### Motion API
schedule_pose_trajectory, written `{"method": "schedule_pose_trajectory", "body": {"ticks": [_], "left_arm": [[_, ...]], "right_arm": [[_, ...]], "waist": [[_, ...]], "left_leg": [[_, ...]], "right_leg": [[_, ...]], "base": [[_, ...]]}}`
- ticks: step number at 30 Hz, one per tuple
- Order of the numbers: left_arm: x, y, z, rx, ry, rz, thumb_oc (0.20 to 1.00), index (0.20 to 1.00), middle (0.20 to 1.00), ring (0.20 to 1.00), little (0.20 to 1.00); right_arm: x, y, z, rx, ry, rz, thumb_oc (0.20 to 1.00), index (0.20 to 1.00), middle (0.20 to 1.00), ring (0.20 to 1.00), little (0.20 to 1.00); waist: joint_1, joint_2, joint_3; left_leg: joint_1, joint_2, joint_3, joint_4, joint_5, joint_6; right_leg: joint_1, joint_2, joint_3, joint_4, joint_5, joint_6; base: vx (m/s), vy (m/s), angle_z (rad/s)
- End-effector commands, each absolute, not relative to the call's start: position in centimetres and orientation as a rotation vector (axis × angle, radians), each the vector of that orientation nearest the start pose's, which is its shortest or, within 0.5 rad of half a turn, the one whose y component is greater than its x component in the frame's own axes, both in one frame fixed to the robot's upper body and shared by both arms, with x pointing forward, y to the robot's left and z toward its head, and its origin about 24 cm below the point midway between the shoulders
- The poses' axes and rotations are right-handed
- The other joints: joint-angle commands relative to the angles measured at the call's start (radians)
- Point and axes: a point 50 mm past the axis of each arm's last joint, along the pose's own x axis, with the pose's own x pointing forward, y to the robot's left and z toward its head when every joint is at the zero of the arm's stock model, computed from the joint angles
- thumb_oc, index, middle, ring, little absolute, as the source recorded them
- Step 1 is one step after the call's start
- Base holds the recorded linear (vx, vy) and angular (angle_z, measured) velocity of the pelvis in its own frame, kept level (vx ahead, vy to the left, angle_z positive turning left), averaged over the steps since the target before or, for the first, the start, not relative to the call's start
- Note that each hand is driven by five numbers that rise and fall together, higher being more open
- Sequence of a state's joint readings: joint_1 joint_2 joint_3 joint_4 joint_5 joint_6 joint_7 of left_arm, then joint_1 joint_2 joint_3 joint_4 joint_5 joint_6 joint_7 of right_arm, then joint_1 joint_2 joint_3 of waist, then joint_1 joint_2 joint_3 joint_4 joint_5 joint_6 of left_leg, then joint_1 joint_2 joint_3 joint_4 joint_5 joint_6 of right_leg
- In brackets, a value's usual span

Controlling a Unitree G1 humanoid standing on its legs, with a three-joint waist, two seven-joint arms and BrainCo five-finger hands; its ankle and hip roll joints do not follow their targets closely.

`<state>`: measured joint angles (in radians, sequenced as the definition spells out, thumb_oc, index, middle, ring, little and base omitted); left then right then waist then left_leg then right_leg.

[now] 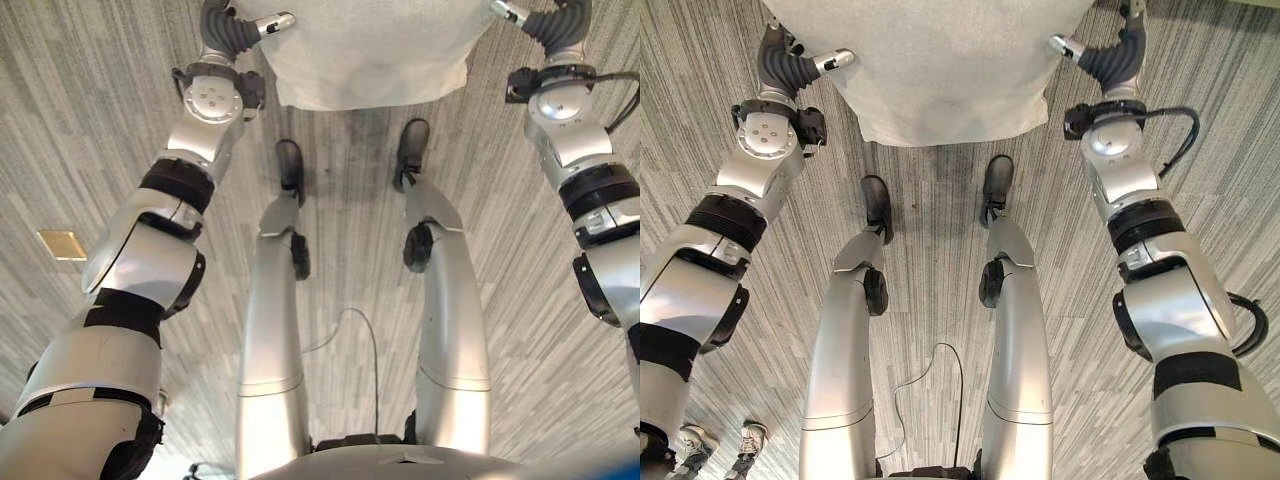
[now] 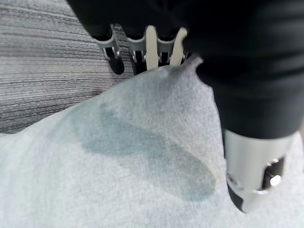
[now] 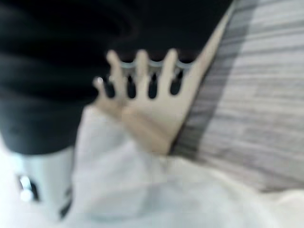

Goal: Pick up all the scattered cushions and arrange them neatly on the sofa.

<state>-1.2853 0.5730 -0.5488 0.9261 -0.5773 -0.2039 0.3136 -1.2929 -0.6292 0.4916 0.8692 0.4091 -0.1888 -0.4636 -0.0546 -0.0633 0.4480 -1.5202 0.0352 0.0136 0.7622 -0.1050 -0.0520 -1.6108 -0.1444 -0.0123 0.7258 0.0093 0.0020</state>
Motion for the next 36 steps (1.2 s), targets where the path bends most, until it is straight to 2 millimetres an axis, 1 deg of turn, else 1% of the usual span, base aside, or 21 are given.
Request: {"method": "schedule_pose_trajectory", "body": {"ticks": [1,3,4,5,6,9,10,11,12,13,14,15,21,23,24,26,30,31,32,35,36], "left_arm": [[40.8,17.2,27.6,0.189,-0.514,0.122,1.000,1.000,1.000,1.000,1.000],[40.8,16.9,27.7,0.184,-0.520,0.115,1.000,1.000,1.000,1.000,1.000],[40.8,16.9,27.7,0.183,-0.521,0.115,1.000,1.000,1.000,1.000,1.000],[40.5,16.5,28.6,0.167,-0.560,0.109,1.000,1.000,1.000,1.000,1.000],[40.5,16.5,28.6,0.167,-0.560,0.110,1.000,1.000,1.000,1.000,1.000],[40.4,16.5,29.1,0.082,-0.581,0.138,1.000,1.000,1.000,1.000,1.000],[40.4,16.6,29.0,0.083,-0.581,0.139,1.000,1.000,1.000,1.000,1.000],[40.2,16.4,29.6,0.062,-0.604,0.141,1.000,1.000,1.000,1.000,1.000],[40.2,16.5,29.5,0.062,-0.604,0.142,1.000,1.000,1.000,1.000,1.000],[40.1,16.4,29.9,0.050,-0.621,0.138,0.947,0.947,0.947,0.947,0.947],[39.9,16.5,30.1,0.041,-0.636,0.140,0.511,0.511,0.511,0.511,0.511],[39.5,17.0,30.4,0.008,-0.662,0.152,0.200,0.200,0.200,0.200,0.200],[39.1,17.8,30.0,-0.015,-0.674,0.157,0.200,0.200,0.200,0.200,0.200],[39.0,17.8,29.5,-0.028,-0.669,0.150,0.200,0.200,0.200,0.200,0.200],[38.9,17.4,28.3,-0.039,-0.656,0.134,0.200,0.200,0.200,0.200,0.200],[38.6,17.3,27.9,-0.029,-0.659,0.124,0.200,0.200,0.200,0.200,0.200],[37.6,16.7,24.8,-0.064,-0.636,0.085,0.200,0.200,0.200,0.200,0.200],[37.5,16.7,24.6,-0.064,-0.631,0.085,0.200,0.200,0.200,0.200,0.200],[36.8,16.7,22.5,-0.085,-0.604,0.069,0.200,0.200,0.200,0.200,0.200],[35.7,16.6,19.9,-0.108,-0.565,0.051,0.200,0.200,0.200,0.200,0.200],[35.3,16.6,19.2,-0.113,-0.557,0.047,0.200,0.200,0.200,0.200,0.200]], "right_arm": [[40.2,-17.8,29.5,-0.337,-0.604,-0.258,1.000,1.000,1.000,1.000,1.000],[40.3,-16.1,30.0,-0.342,-0.624,-0.209,1.000,1.000,1.000,1.000,1.000],[40.3,-16.1,30.0,-0.342,-0.625,-0.208,1.000,1.000,1.000,1.000,1.000],[40.2,-13.9,30.5,-0.327,-0.653,-0.151,1.000,1.000,1.000,1.000,1.000],[40.2,-13.9,30.5,-0.327,-0.654,-0.151,1.000,1.000,1.000,1.000,1.000],[39.6,-9.5,30.9,-0.208,-0.700,-0.044,1.000,1.000,1.000,1.000,1.000],[39.6,-9.4,30.8,-0.207,-0.700,-0.043,0.940,0.940,0.940,0.940,0.940],[39.1,-7.8,30.8,-0.172,-0.717,0.007,0.586,0.586,0.586,0.586,0.586],[39.1,-7.8,30.8,-0.172,-0.717,0.007,0.457,0.457,0.457,0.457,0.457],[38.8,-6.7,30.9,-0.163,-0.734,0.040,0.200,0.200,0.200,0.200,0.200],[38.6,-6.2,31.0,-0.171,-0.744,0.060,0.200,0.200,0.200,0.200,0.200],[38.0,-5.2,31.0,-0.186,-0.776,0.092,0.200,0.200,0.200,0.200,0.200],[37.5,-6.5,31.5,-0.176,-0.826,0.071,0.200,0.200,0.200,0.200,0.200],[37.5,-7.4,31.3,-0.167,-0.827,0.050,0.200,0.200,0.200,0.200,0.200],[37.5,-8.9,30.3,-0.143,-0.812,0.030,0.200,0.200,0.200,0.200,0.200],[37.4,-9.3,29.7,-0.150,-0.804,0.027,0.200,0.200,0.200,0.200,0.200],[36.8,-10.7,27.0,-0.181,-0.776,0.030,0.200,0.200,0.200,0.200,0.200],[36.7,-10.8,26.8,-0.183,-0.772,0.031,0.200,0.200,0.200,0.200,0.200],[36.2,-12.1,25.3,-0.205,-0.757,0.008,0.200,0.200,0.200,0.200,0.200],[35.3,-13.5,23.4,-0.217,-0.732,-0.009,0.200,0.200,0.200,0.200,0.200],[35.1,-14.0,22.7,-0.217,-0.720,-0.023,0.200,0.200,0.200,0.200,0.200]], "waist": [[-0.029,0.049,-0.096],[-0.021,0.058,-0.084],[-0.021,0.058,-0.083],[-0.008,0.069,-0.069],[-0.008,0.069,-0.068],[0.006,0.085,-0.049],[0.005,0.085,-0.049],[0.008,0.088,-0.049],[0.008,0.088,-0.049],[0.008,0.089,-0.050],[0.009,0.090,-0.052],[0.009,0.089,-0.058],[0.000,0.079,-0.100],[-0.005,0.075,-0.125],[-0.009,0.071,-0.157],[-0.010,0.072,-0.161],[-0.017,0.071,-0.170],[-0.017,0.072,-0.168],[-0.019,0.072,-0.177],[-0.021,0.068,-0.186],[-0.020,0.066,-0.189]], "left_leg": [[0.003,-0.009,-0.070,0.019,-0.043,-0.005],[-0.002,-0.008,-0.074,0.037,-0.044,-0.006],[-0.002,-0.008,-0.074,0.038,-0.044,-0.006],[-0.004,-0.007,-0.079,0.053,-0.048,-0.004],[-0.004,-0.007,-0.079,0.054,-0.048,-0.004],[-0.006,-0.003,-0.084,0.084,-0.052,-0.003],[-0.006,-0.003,-0.085,0.085,-0.053,-0.003],[-0.007,-0.002,-0.086,0.086,-0.054,-0.004],[-0.008,-0.002,-0.086,0.086,-0.055,-0.004],[-0.009,-0.001,-0.086,0.088,-0.054,-0.005],[-0.008,0.000,-0.087,0.086,-0.054,-0.005],[-0.009,-0.004,-0.090,0.085,-0.054,-0.006],[-0.016,-0.008,-0.084,0.067,-0.046,-0.011],[-0.012,-0.008,-0.076,0.043,-0.042,-0.012],[0.039,-0.007,-0.063,-0.036,-0.030,-0.014],[0.078,-0.006,-0.060,-0.074,-0.026,-0.016],[0.227,-0.012,-0.067,-0.186,-0.011,-0.022],[0.238,-0.012,-0.068,-0.192,-0.008,-0.022],[0.334,-0.008,-0.079,-0.253,-0.003,-0.030],[0.478,-0.009,-0.094,-0.333,0.005,-0.041],[0.513,-0.014,-0.096,-0.365,0.042,-0.042]], "right_leg": [[0.041,0.009,0.017,0.084,-0.134,0.094],[0.041,0.010,0.013,0.099,-0.134,0.092],[0.041,0.010,0.013,0.099,-0.134,0.092],[0.041,0.009,0.009,0.110,-0.136,0.091],[0.041,0.010,0.009,0.110,-0.136,0.091],[0.041,0.011,0.004,0.137,-0.144,0.089],[0.041,0.011,0.004,0.138,-0.144,0.089],[0.041,0.012,0.004,0.140,-0.147,0.087],[0.041,0.012,0.004,0.140,-0.147,0.087],[0.041,0.012,0.004,0.142,-0.147,0.087],[0.041,0.014,0.004,0.141,-0.147,0.087],[0.041,0.017,0.004,0.143,-0.147,0.086],[0.041,0.021,0.006,0.134,-0.144,0.086],[0.041,0.021,0.007,0.125,-0.142,0.085],[0.079,0.021,0.000,0.082,-0.139,0.086],[0.117,0.023,-0.004,0.054,-0.140,0.086],[0.269,0.022,-0.023,-0.044,-0.129,0.087],[0.280,0.022,-0.024,-0.050,-0.128,0.087],[0.377,0.018,-0.032,-0.111,-0.117,0.090],[0.519,0.009,-0.050,-0.200,-0.105,0.090],[0.554,0.000,-0.060,-0.237,-0.069,0.088]], "base": [[0.00,0.000,0.00],[0.00,-0.015,0.01],[0.02,-0.047,-0.01],[0.00,0.000,0.00],[0.00,0.000,0.00],[0.00,0.000,0.00],[0.00,0.000,0.00],[0.00,0.000,0.00],[0.00,0.000,0.00],[0.00,0.000,0.00],[0.00,0.000,0.00],[0.00,0.000,0.00],[0.00,0.000,0.00],[-0.03,0.036,0.04],[-0.05,0.036,0.04],[-0.06,0.040,0.03],[-0.05,0.045,-0.01],[-0.04,0.038,0.05],[0.00,0.000,0.00],[-0.01,-0.003,0.00],[-0.06,0.001,0.05]]}}
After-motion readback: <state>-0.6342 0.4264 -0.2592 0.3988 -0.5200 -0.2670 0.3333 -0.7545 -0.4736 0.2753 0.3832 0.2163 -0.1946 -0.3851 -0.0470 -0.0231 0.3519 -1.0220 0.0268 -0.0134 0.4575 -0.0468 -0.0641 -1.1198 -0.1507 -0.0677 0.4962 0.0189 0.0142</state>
